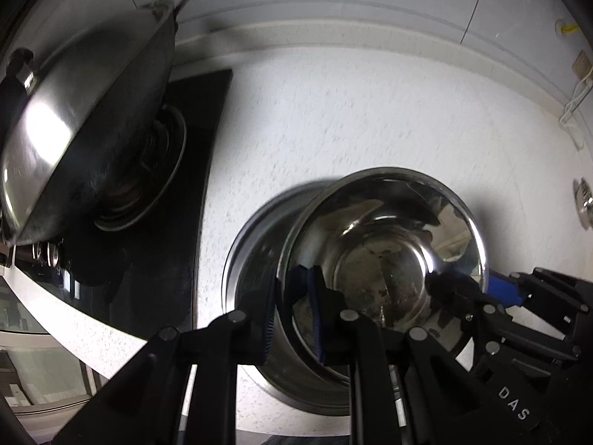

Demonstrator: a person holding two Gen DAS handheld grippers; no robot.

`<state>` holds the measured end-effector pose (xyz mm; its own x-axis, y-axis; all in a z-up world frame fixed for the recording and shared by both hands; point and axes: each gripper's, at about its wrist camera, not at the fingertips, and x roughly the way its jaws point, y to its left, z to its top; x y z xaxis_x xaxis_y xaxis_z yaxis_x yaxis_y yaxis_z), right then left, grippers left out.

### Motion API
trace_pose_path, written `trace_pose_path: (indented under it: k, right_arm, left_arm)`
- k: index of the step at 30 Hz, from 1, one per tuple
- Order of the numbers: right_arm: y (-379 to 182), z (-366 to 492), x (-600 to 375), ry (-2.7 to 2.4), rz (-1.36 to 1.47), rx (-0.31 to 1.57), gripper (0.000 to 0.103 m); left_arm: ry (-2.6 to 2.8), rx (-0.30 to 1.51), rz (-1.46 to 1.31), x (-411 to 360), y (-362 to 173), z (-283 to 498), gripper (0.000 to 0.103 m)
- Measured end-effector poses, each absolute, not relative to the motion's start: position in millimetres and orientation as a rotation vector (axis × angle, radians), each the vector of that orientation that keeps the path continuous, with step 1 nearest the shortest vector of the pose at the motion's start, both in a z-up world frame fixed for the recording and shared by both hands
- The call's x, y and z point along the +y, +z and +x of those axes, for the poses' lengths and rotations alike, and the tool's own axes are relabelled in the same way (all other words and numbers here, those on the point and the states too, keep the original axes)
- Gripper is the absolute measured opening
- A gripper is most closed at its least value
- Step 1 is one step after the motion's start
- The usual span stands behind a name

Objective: Organize plates and bowls
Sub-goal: 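Carry the medium bowl with both grippers and lower it into the large bowl, then open both grippers and move them toward the small steel bowl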

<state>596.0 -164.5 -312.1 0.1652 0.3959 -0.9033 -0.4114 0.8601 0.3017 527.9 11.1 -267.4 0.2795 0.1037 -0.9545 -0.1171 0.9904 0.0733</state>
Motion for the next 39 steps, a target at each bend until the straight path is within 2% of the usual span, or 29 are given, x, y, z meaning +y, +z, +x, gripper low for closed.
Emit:
trace_pose_path:
  k: [11, 19, 22, 24, 27, 31, 37, 39]
  right_arm:
    - [-359.8, 592.4, -133.0, 0.614, -0.117, 1.379, 0.018]
    - [-359.3, 590.5, -119.9, 0.615, -0.171, 1.364, 0.023]
    - [-353.9, 590.0, -120.6, 0.627, -0.149, 1.356, 0.036]
    - [-345.2, 588.2, -120.2, 0.627, -0.164, 1.334, 0.052]
    - [-328.8, 589.0, -128.1, 0.63, -0.154, 1.294, 0.061]
    - [-308.3, 593.3, -152.3, 0.6, -0.122, 1.246, 0.063]
    - [-288.3, 599.1, -236.0, 0.471, -0.018, 1.185, 0.065]
    - [-287.0, 602.8, -273.5, 0.392, 0.025, 1.176, 0.072]
  left_arm:
    - [0.202, 1.373, -0.069, 27.1, -315.0, 519.7, 0.016]
    - [0.214, 1.37, -0.09, 25.7, -316.9, 519.5, 0.018]
    - [0.215, 1.374, -0.112, 27.9, -313.5, 518.9, 0.017]
    - [0.232, 1.364, -0.11, 28.5, -306.3, 518.6, 0.017]
    - [0.25, 1.342, -0.117, 29.0, -294.0, 520.1, 0.017]
    - [0.222, 1.321, -0.129, 20.0, -277.0, 526.2, 0.017]
    - [0.087, 1.284, -0.038, -39.7, -254.3, 550.8, 0.018]
    - [0.03, 1.274, 0.006, -68.8, -249.8, 562.1, 0.018]
